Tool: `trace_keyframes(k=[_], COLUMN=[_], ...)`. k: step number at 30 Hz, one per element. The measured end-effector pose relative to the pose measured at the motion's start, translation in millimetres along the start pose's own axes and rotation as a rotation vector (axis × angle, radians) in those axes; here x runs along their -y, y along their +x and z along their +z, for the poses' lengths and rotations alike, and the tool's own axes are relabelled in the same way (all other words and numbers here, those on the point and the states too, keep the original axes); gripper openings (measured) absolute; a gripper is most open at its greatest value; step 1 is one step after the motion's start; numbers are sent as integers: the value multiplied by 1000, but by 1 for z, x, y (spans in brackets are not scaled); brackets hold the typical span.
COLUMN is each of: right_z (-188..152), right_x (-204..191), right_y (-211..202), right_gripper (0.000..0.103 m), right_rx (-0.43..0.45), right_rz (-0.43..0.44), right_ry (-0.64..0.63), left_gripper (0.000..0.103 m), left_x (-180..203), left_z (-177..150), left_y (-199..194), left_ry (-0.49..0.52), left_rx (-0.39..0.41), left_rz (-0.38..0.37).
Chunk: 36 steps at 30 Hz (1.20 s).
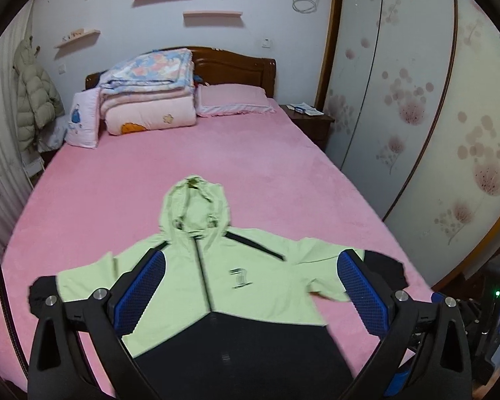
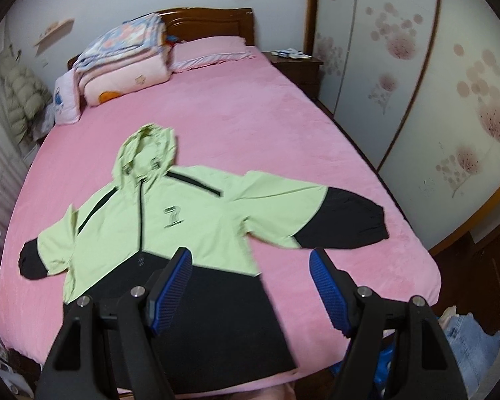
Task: Fold large clothes
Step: 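Reach the right tool to the black sleeve cuff and grasp it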
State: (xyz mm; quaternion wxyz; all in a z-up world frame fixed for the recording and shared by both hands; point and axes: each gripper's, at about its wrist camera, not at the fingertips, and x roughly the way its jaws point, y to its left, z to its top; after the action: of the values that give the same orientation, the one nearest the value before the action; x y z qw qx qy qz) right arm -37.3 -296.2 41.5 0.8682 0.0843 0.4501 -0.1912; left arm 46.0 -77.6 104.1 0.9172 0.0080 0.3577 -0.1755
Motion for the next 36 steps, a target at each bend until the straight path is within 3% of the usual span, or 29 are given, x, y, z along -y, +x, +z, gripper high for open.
trace_keyframes(k=[4, 7, 14, 20, 26, 31, 36], right_z=[18, 29, 37, 21, -12, -30, -35], right_x=[63, 115, 222, 286, 341, 371, 372], right_y=[19, 43, 119, 208, 293, 325, 350], right_gripper=[73, 73, 73, 73, 73, 73, 69], right_rx=[1, -5, -72, -170, -344, -405, -427], right_rz=[22, 36, 17, -6, -16, 36, 105], right_ry=[39, 80, 160, 165, 265, 391, 418], left_gripper=[102, 102, 102, 102, 102, 102, 102], left_x=[55, 110, 200, 237, 250, 261, 276], left_z=[13, 19, 10, -15, -42, -61, -70], left_y=[38, 77, 170, 253, 318, 355, 375], left_ry=[-4, 60, 110, 156, 153, 140, 167], left_rx=[-33, -62, -147, -247, -333, -397, -431], left_rz=[-12, -1, -2, 36, 82, 87, 80])
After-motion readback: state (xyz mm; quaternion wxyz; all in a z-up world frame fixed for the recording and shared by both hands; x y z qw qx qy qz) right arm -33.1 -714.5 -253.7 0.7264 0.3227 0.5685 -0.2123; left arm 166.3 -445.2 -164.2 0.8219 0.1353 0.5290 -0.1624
